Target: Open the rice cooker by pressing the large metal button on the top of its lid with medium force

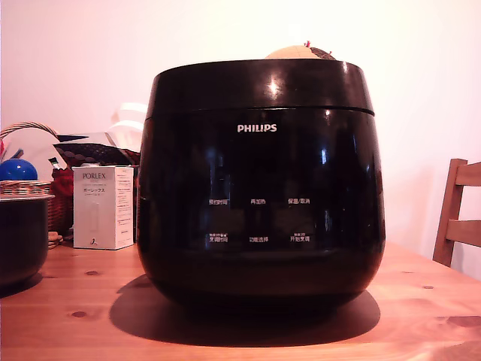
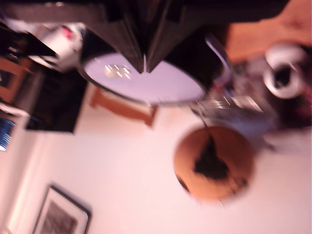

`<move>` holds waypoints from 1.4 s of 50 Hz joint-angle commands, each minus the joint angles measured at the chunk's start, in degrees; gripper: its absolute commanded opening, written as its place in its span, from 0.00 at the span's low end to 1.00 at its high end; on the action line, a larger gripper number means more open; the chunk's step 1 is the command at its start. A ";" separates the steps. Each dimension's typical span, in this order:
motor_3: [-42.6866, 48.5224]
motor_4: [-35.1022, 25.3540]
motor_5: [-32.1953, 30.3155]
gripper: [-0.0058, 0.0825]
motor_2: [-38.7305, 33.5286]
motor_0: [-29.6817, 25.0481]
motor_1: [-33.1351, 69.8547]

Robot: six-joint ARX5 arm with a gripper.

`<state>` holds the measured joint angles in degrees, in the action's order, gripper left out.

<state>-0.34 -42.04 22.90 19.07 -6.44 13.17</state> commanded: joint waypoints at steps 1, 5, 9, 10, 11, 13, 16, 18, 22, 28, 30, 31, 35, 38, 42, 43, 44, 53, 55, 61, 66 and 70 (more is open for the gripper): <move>-0.94 -0.66 0.04 0.04 1.68 -1.53 4.33; -2.34 -1.07 -1.33 0.04 4.35 -3.93 9.88; -4.04 -1.05 -3.50 0.04 7.15 -6.95 15.32; -4.42 -1.05 -3.50 0.04 7.85 -7.80 16.74; -4.76 -1.03 -3.50 0.04 8.50 -8.61 18.08; -5.77 -0.92 -5.51 0.04 9.81 -10.56 21.09; -7.26 -0.15 -7.48 0.04 11.56 -13.46 25.33; -7.98 0.59 -7.48 0.04 12.70 -15.32 27.95; -9.27 2.21 -10.73 0.04 14.91 -19.08 33.20; -11.34 4.15 -16.09 0.04 18.14 -24.17 40.28; -12.13 5.29 -17.73 0.04 19.10 -25.68 42.45; -12.33 5.73 -17.73 0.04 19.58 -26.40 43.47; -13.49 8.09 -19.82 0.04 21.55 -28.83 47.39; -14.91 9.22 -21.24 0.04 22.53 -30.29 50.10; -16.24 10.69 -23.43 0.04 23.26 -31.76 53.09; -16.57 11.06 -23.43 0.04 23.32 -32.02 53.75; -16.83 11.21 -24.50 0.04 23.41 -32.35 54.47; -17.70 12.87 -25.46 0.04 23.41 -33.70 59.30; -17.70 13.25 -25.77 0.04 23.41 -33.83 60.15; -17.55 14.82 -27.95 0.04 23.41 -34.42 62.27; -17.07 15.67 -27.98 0.04 23.41 -34.62 63.54; -15.72 16.26 -28.17 0.04 23.41 -34.75 64.17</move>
<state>-17.65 -26.37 -4.95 42.96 -40.88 74.89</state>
